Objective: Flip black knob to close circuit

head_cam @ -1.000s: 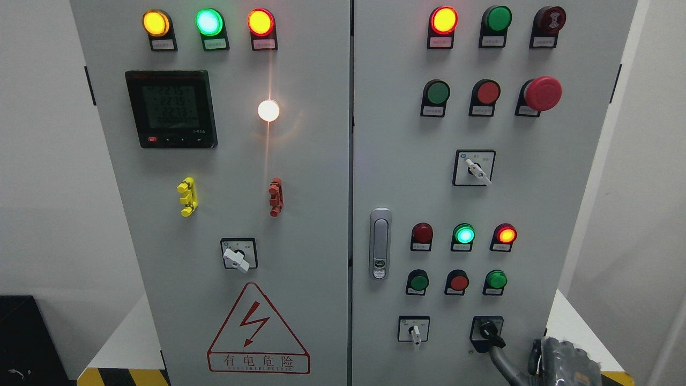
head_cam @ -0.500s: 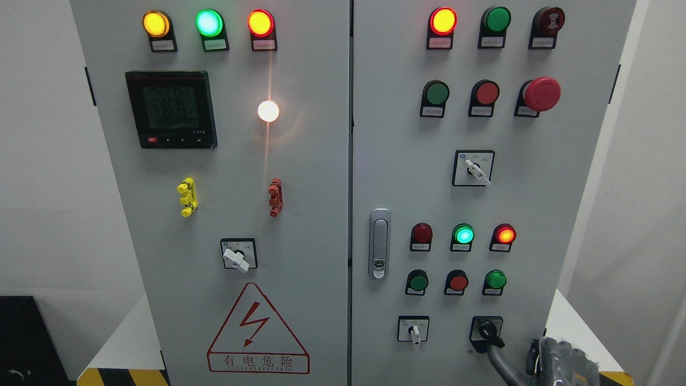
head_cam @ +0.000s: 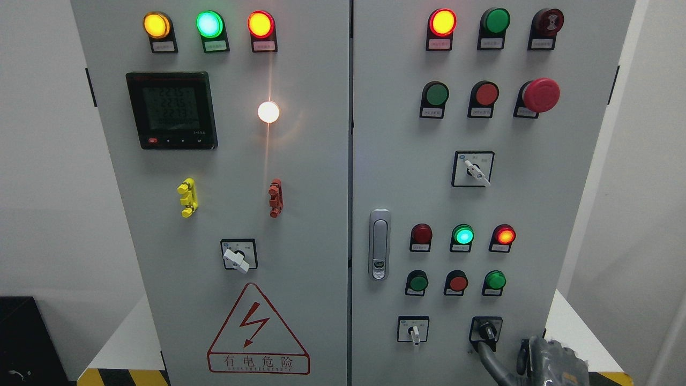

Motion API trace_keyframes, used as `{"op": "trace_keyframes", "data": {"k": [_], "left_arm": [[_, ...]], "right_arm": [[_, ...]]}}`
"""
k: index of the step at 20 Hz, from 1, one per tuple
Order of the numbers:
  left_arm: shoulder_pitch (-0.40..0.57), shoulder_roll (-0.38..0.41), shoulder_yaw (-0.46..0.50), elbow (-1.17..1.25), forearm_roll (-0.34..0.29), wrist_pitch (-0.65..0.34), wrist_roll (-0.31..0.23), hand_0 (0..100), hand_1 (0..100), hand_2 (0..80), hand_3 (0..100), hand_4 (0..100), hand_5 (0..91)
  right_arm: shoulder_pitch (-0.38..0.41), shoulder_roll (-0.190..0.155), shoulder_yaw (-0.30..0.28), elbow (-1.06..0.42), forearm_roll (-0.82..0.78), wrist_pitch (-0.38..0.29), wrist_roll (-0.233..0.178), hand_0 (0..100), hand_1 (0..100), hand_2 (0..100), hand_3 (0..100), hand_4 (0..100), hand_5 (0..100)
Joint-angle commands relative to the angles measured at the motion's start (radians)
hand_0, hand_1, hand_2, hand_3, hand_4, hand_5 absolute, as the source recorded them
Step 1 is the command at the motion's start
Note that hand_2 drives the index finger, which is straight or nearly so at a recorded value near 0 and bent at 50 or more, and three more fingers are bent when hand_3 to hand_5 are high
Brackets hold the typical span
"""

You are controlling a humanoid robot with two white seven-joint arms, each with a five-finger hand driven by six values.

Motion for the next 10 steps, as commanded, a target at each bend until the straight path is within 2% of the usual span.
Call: {"op": "trace_keyframes", "data": {"k": [1,4,10], "left_arm": [[0.0,0.0,-0.001,-0.001,0.0,-0.001,-0.001,12,56,0.0,0,0,0.0],[0.0,0.0,-0.001,-0.001,0.0,-0.001,-0.001,12,56,0.0,0,0,0.0],[0.0,0.0,0.001,-0.001,0.0,-0.001,-0.001,12,56,0.0,0,0,0.0]], "right_arm": [[0.001,0.006,0.057,-0.004,-0.001,-0.002,0.007,0,3,88,100,98,99],[0.011,0.006,0.062,-0.021,-0.001,-0.002,-0.003,0,3,88,100,98,99],[0.103,0.025,0.068,-0.114,-0.006,-0.003,-0.003,0,3,88,100,98,99]]}}
